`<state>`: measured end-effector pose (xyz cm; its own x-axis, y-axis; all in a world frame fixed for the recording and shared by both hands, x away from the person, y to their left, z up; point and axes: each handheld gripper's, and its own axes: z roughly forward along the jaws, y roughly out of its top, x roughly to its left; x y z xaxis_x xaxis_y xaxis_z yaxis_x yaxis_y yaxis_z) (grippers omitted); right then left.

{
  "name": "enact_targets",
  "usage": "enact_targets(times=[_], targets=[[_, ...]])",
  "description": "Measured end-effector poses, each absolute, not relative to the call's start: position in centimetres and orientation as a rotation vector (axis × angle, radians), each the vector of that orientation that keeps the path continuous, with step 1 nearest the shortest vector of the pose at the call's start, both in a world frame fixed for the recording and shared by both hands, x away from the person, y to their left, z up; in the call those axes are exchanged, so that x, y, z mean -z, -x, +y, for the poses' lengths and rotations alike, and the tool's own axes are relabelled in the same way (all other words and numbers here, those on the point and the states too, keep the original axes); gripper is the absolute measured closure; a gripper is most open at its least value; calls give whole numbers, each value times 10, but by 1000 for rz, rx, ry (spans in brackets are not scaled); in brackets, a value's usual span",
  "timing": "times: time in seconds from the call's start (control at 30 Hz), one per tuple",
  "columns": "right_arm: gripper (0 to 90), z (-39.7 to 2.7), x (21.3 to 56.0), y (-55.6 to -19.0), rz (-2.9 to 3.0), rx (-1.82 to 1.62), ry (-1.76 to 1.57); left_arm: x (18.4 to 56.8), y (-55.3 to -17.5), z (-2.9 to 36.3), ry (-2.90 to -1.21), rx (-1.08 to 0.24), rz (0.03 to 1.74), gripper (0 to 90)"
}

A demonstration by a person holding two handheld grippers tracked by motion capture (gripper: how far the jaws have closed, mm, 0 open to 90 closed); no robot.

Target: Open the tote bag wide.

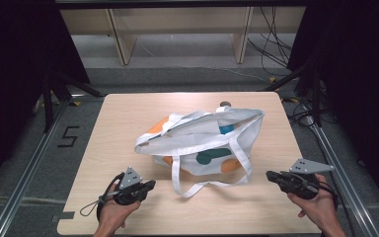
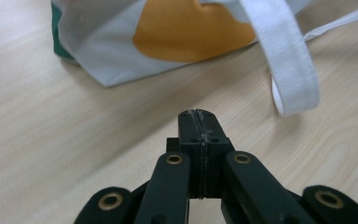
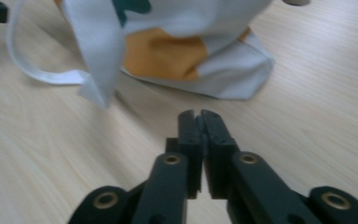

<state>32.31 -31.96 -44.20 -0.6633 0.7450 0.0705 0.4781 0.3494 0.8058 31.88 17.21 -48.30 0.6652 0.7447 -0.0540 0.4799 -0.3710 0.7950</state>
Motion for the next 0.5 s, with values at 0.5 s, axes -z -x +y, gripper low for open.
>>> enact_targets(times=[0.5], targets=[[900,-263,326,-360,2313,-1260,-725,383,-376,152,-1980,-434,845,893]])
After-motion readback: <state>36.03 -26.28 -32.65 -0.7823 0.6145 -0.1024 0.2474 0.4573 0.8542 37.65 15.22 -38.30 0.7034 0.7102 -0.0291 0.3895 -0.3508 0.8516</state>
